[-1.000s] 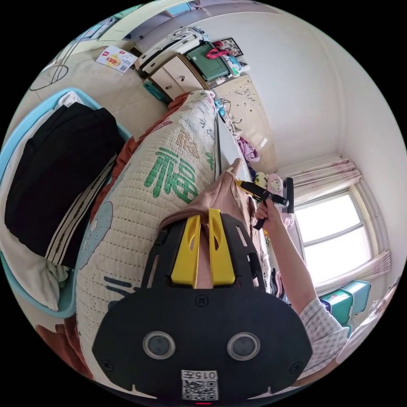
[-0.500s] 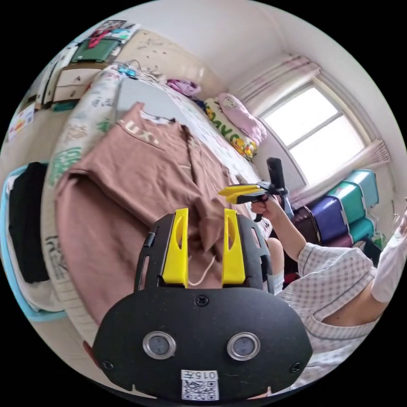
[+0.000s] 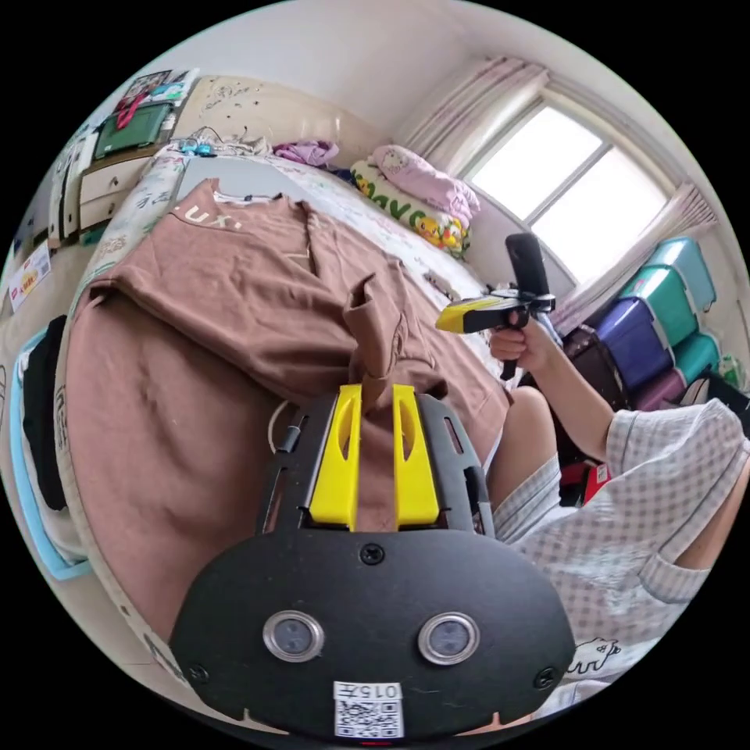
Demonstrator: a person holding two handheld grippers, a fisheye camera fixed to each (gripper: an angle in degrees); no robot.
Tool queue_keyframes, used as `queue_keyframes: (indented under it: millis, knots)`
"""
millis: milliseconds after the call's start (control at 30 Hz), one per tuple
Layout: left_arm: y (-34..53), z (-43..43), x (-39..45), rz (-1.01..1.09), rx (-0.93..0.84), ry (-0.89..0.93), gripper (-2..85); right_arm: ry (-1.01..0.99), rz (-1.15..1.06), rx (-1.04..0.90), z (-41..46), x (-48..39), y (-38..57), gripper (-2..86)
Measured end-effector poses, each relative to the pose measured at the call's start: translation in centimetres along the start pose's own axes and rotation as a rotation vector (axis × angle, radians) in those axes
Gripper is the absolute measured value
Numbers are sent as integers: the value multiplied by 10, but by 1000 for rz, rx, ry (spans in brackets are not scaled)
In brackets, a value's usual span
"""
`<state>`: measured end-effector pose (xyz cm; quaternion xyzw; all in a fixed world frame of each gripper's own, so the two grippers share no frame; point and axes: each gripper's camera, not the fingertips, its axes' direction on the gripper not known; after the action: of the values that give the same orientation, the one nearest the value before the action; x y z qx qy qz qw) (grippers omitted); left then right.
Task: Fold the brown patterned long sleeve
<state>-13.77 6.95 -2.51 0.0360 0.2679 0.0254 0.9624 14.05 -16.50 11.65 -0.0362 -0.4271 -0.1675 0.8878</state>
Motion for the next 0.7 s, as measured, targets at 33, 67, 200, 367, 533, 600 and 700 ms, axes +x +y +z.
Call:
queue_keyframes:
  millis: [33, 67, 200, 367, 533, 600, 700]
  knots:
    - [2, 1, 5, 11, -3, -10, 73, 13, 17, 15, -4, -7, 13, 11]
    - [4, 1, 15, 41, -1, -19, 75, 22, 27, 33, -7, -9, 18, 19]
    - [7, 6, 49, 125, -33, -152, 81, 66, 56, 102, -21, -31, 24, 85]
    - [15, 7, 59, 92, -35, -151, 84, 79, 62, 19, -9, -59, 14, 99]
    - [41, -16, 56, -18, 20, -88, 85, 132, 21, -6, -6, -89, 17, 109]
    - [46, -26, 61, -76, 111, -36, 90, 186, 1, -68, 8, -103, 14, 116]
    - [36, -20, 80, -78, 164, -42, 102, 207, -35, -60, 14, -124, 15, 117]
